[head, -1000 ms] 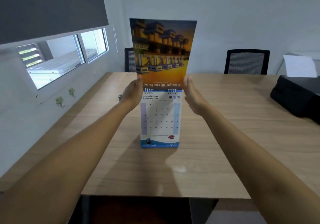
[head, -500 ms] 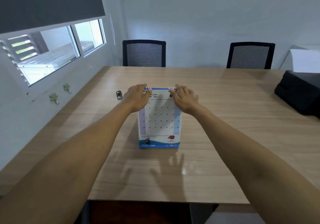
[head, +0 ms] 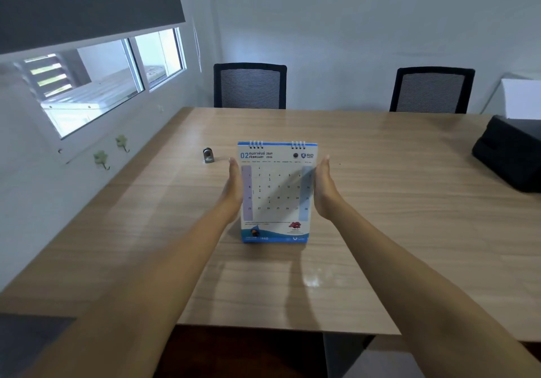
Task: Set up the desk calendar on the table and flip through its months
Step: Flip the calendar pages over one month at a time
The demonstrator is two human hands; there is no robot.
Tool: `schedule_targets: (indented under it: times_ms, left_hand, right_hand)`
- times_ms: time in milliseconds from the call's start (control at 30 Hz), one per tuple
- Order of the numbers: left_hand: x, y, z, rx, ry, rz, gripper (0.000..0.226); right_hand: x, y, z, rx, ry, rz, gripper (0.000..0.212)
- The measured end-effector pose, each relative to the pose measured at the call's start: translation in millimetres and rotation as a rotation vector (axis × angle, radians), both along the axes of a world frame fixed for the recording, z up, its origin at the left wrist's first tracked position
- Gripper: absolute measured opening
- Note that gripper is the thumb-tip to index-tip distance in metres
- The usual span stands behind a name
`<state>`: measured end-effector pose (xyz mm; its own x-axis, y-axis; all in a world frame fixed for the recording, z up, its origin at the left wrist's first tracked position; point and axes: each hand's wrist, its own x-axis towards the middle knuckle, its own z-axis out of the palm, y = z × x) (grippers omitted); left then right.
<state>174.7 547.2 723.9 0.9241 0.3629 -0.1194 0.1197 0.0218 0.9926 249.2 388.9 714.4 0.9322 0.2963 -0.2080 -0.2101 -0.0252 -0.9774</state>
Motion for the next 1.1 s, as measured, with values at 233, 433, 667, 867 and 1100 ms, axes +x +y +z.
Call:
schedule_targets:
  times_ms: [233,433,667,867,1100]
  left_hand:
    - [-6,1,6,-0.019,0.056,-0.026,0.07]
    - [-19,-5,26,0.081,0.112,0.043,0.065]
    - [-15,21,44,0.086,0.112,0.182,0.079]
    - [-12,32,79,-0.274,0.025,0.112,0.076]
    - [8,12,80,0.265,-0.048,0.029,0.063]
  right_hand:
    - [-11,-3,4,-0.023,0.003,0.004,0.08]
    - [-15,-9,16,-0.168,0.034,0.037,0.093]
    - [-7,-35,45,-0.168,-0.007,-0.02,0.081]
    - [5,-47,77,0.212,0.029,-0.063,0.074]
    - [-1,-20,74,-0.008,-0.308,0.059,0.058]
